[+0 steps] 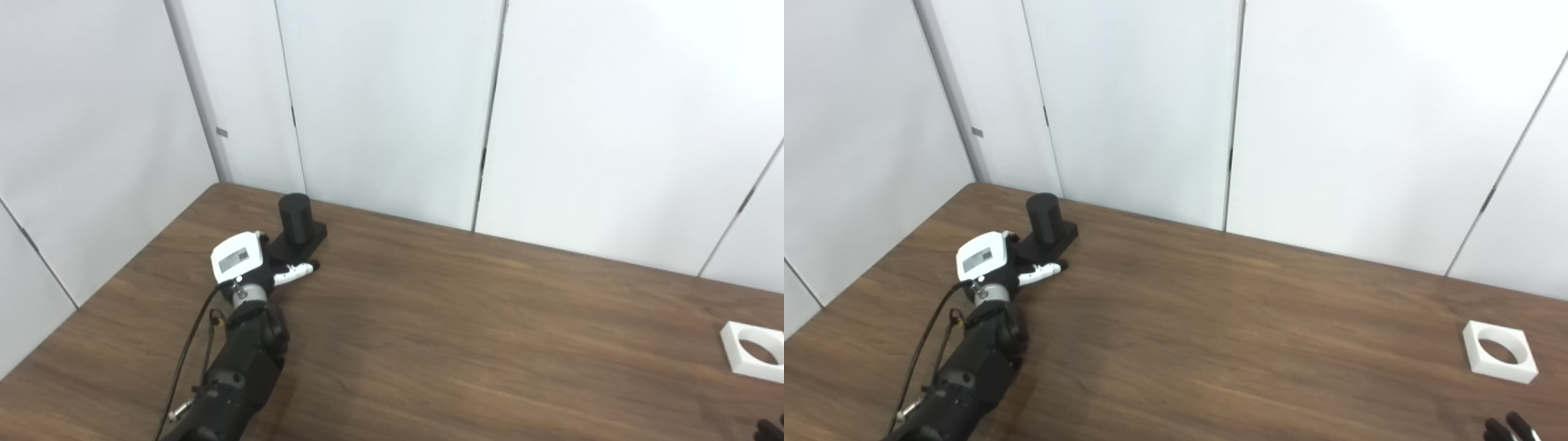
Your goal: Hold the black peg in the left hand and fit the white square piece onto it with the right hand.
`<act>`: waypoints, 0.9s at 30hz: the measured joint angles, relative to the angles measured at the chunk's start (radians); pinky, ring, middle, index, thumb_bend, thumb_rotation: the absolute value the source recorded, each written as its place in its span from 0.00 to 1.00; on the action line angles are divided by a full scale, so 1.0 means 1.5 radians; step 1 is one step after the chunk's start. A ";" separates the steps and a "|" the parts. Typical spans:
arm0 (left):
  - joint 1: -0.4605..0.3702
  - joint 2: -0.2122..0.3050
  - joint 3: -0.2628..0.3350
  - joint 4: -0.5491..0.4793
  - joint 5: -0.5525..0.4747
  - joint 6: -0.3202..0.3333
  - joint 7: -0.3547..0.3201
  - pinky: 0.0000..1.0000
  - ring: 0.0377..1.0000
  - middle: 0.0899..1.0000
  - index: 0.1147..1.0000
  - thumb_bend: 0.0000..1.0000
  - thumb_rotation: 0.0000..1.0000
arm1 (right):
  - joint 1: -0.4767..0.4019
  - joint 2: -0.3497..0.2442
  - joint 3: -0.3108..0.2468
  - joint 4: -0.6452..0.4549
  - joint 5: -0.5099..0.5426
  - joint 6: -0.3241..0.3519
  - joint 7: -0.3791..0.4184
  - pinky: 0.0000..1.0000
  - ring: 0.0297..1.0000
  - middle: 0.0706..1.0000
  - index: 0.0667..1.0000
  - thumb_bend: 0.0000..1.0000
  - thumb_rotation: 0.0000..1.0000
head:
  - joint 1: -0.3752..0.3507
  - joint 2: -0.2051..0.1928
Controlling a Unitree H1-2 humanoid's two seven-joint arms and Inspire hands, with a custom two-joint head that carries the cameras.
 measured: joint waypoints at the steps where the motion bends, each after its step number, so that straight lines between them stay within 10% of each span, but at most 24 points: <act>1: -0.001 0.000 0.000 0.001 0.000 0.000 0.001 0.88 0.86 0.83 0.76 0.93 0.64 | 0.001 0.000 0.000 -0.001 0.000 0.000 0.000 0.87 0.89 0.86 0.90 0.75 0.83 | 0.000 0.000; 14: -0.018 0.013 -0.029 0.031 -0.010 0.000 0.024 0.80 0.81 0.77 0.66 0.85 0.52 | 0.005 0.001 0.000 -0.005 -0.002 0.005 0.000 0.91 0.91 0.87 0.92 0.74 0.84 | -0.006 0.004; 20: -0.016 0.015 -0.035 0.021 -0.035 -0.008 0.044 0.83 0.82 0.76 0.43 0.55 0.12 | 0.005 0.002 0.000 -0.005 -0.004 0.008 0.000 0.91 0.91 0.87 0.93 0.73 0.84 | -0.006 0.005; 27: -0.010 0.020 -0.039 0.018 -0.082 -0.033 0.074 0.85 0.82 0.74 0.42 0.52 0.07 | 0.006 0.003 0.001 -0.008 -0.006 0.016 0.000 0.97 0.93 0.89 0.94 0.72 0.85 | -0.007 0.006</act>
